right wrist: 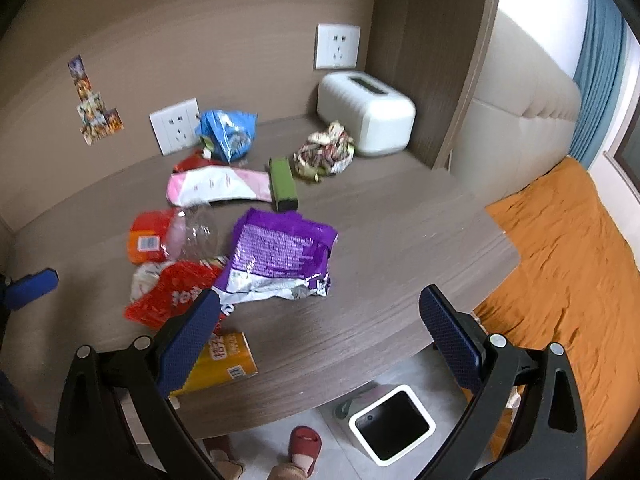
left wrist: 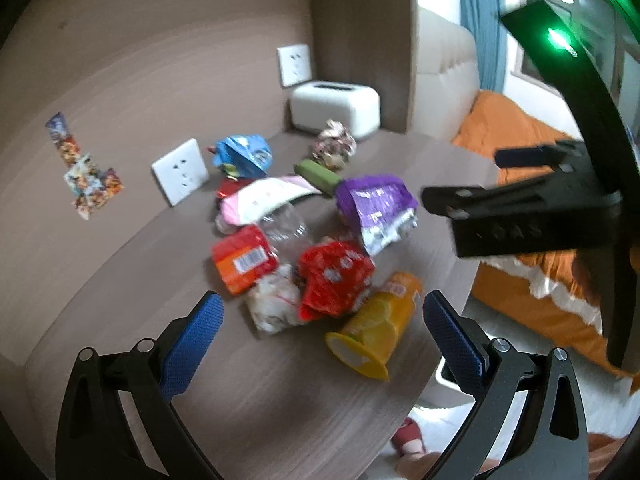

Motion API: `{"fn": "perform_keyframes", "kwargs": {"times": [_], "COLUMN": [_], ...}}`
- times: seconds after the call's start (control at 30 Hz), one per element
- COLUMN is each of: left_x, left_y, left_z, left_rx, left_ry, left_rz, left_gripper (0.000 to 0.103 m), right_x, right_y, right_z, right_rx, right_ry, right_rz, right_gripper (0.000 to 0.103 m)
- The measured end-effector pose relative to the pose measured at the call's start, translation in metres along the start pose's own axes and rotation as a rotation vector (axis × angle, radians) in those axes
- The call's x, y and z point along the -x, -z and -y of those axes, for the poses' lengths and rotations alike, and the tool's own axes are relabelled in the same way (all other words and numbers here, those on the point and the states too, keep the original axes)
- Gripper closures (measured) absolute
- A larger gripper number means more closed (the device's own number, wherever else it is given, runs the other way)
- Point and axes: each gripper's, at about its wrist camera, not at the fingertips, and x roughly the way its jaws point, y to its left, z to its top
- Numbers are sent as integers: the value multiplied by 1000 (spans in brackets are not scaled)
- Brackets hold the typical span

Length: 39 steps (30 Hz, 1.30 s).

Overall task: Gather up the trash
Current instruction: 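Grasp the orange juice can with the left tool while the right tool grasps the purple snack bag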

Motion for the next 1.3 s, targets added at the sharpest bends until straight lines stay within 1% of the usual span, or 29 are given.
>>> {"fn": "perform_keyframes", "kwargs": {"times": [0.1, 0.2, 0.37, 0.4, 0.43, 0.47, 0.57, 0.6, 0.63, 0.67, 0.7, 0.83, 0.9, 0.93, 1.0, 1.03, 1.17, 1.3], "left_x": [-14, -28, -46, -48, -51, -54, -62, -64, -64, -65, -66, -65, -64, -64, -61, -60, -60, -60], "left_y": [7, 13, 18, 19, 19, 20, 22, 22, 23, 23, 24, 25, 24, 24, 24, 23, 22, 21], "left_z": [10, 15, 16, 16, 17, 17, 15, 14, 15, 15, 16, 18, 17, 17, 17, 18, 20, 26], "left_rx": [-37, -53, -19, -16, -12, -12, 18, 30, 34, 37, 40, 40, 43, 44, 42, 39, 10, -29], "left_ry": [-10, -19, 0, 1, -2, 0, 26, 38, 39, 40, 49, 48, 53, 55, 65, 74, 64, 43], "left_rz": [-12, -29, -40, -37, -37, -42, -44, -41, -38, -37, -33, -16, -12, -11, -7, -7, -12, -18], "left_gripper": [5, 5, 6, 8, 14, 24, 30, 32, 33, 40, 43, 44, 47, 51, 61, 68, 69, 69], "right_x": [-18, -36, -70, -79, -86, -91, -109, -113, -115, -114, -114, -111, -110, -111, -108, -106, -101, -90], "right_y": [-3, -8, -20, -21, -22, -22, -20, -19, -18, -17, -16, -13, -13, -13, -13, -12, -11, -13], "right_z": [-2, -7, -18, -19, -20, -20, -18, -14, -11, -9, -6, 3, 9, 12, 19, 22, 30, 31], "right_rx": [9, 22, 29, 27, 26, 24, -2, -22, -37, -43, -45, -71, -115, -138, -173, -181, -221, -199], "right_ry": [-20, -33, -61, -63, -63, -70, -117, -155, -179, -186, -199, -254, -306, -329, -345, -348, -375, -326], "right_rz": [-20, -38, -72, -81, -92, -101, -141, -148, -152, -147, -140, -134, -135, -134, -129, -124, -127, -85], "right_gripper": [4, 4, 4, 4, 4, 4, 5, 14, 18, 18, 20, 25, 27, 30, 34, 36, 37, 38]}}
